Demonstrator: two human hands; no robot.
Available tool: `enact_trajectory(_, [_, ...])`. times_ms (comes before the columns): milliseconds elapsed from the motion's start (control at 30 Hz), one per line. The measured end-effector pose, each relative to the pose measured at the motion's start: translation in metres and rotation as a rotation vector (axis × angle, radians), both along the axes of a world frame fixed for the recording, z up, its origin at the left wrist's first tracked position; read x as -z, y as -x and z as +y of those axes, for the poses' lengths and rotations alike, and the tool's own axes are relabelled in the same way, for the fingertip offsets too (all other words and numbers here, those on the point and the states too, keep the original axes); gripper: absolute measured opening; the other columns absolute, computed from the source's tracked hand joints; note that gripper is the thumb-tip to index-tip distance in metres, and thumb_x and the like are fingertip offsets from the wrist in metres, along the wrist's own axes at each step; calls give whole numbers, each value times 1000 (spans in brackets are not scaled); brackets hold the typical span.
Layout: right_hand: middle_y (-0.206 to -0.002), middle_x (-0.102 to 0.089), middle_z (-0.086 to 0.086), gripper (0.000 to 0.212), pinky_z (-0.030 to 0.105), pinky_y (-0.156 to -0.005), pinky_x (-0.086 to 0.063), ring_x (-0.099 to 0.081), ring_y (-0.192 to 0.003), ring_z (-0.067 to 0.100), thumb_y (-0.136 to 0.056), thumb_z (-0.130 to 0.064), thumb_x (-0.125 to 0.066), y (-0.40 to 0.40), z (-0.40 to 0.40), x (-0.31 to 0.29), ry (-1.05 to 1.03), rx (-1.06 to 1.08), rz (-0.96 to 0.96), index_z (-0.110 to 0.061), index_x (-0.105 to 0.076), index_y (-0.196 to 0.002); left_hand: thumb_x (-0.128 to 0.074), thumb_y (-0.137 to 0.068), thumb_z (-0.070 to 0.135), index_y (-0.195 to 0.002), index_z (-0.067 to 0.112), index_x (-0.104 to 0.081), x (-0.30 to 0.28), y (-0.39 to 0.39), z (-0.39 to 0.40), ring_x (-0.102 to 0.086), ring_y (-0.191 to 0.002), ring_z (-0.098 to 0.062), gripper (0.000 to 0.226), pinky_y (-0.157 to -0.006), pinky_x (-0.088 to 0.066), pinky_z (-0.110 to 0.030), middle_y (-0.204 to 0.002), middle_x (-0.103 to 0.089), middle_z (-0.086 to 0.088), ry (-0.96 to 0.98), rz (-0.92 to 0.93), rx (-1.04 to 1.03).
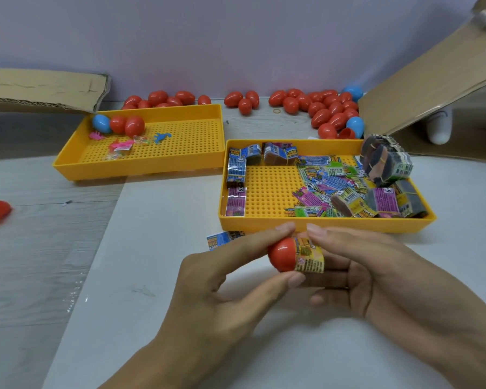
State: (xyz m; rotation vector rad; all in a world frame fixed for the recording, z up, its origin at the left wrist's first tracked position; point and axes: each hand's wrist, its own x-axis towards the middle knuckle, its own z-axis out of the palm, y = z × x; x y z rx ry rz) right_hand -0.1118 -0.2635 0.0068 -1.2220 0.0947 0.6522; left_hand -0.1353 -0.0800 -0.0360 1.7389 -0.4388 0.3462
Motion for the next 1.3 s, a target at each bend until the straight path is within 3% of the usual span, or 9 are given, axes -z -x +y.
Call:
enact_trajectory(167, [-88, -75, 9, 27, 28, -57, -56, -73, -81, 19, -61, -40, -83, 1, -1, 2, 107, 158, -228, -18, -74, -72, -79, -79, 17, -117, 26, -70, 4, -5, 2, -72, -102, -21, 40, -89, -58, -31, -114, -73, 3, 143, -1, -7])
enact_trajectory(267, [-91, -69, 19, 39, 29, -64, -58, -68, -85, 18, -63, -45, -77, 4, 2, 3, 141, 116, -296, -10, -76, -80, -80, -79, 16, -114, 28, -69, 5, -6, 3, -72, -102, -24, 39, -86, -59, -32, -114, -72, 1, 154, -6, 6])
enact_trajectory(367, [-85, -72, 4, 37, 28, -65, -58, -67, -80, 12, -60, -43, -76, 6, 3, 3, 137, 109, -333, -12, -78, -81, -79, -78, 14, -113, 24, -69, 6, -7, 3, -71, -103, -27, 38, -85, -59, -32, -114, -71, -1, 157, -10, 18])
enact_trajectory(600, [-109, -72, -1, 33, 27, -67, -58, -69, -88, 11, -54, -30, -85, 5, 2, 5, 121, 93, -165, -4, -78, -74, -78, -78, 10, -111, 21, -67, 6, -5, 3, -69, -107, -27, 37, -85, -58, -30, -116, -70, 0, 155, -3, 55])
enact_trajectory(733, [-118, -70, 8, 47, 31, -72, -55, -66, -99, 23, -57, -30, -83, 4, 1, 4, 68, 51, -84, 5, -75, -88, -80, -77, 11, -112, 18, -67, 4, -4, 1, -70, -105, -27, 37, -84, -58, -31, -114, -71, -3, 191, 41, 99])
enact_trajectory(867, [-119, -69, 14, 43, 32, -70, -55, -64, -108, 31, -61, -10, -78, 3, -1, 2, 55, 64, -77, 9, -72, -100, -77, -82, 15, -117, 20, -68, 0, -3, 0, -70, -106, -23, 36, -84, -58, -28, -117, -72, 0, 200, 65, 135])
enact_trajectory(1000, [-117, -69, 14, 46, 30, -69, -55, -66, -97, 21, -65, -25, -73, 3, 1, 1, 22, 66, -69, 5, -74, -100, -77, -82, 14, -114, 22, -70, 0, -4, 0, -70, -107, -22, 34, -85, -58, -28, -117, -72, 3, 209, 51, 130])
enact_trajectory(1167, [-119, -68, 16, 52, 31, -69, -55, -65, -95, 20, -61, -25, -79, 2, 2, 3, -27, 51, -27, 5, -73, -103, -78, -78, 10, -112, 15, -70, 2, -4, 0, -70, -108, -23, 35, -84, -59, -30, -115, -72, 1, 208, 40, 116])
enact_trajectory(1300, [-120, -67, 11, 41, 30, -68, -55, -65, -97, 17, -65, -23, -72, 3, 2, 2, 31, 84, -79, 9, -73, -91, -78, -78, 9, -113, 14, -70, 3, -3, 0, -70, -107, -24, 37, -83, -60, -30, -112, -73, 0, 188, 43, 89])
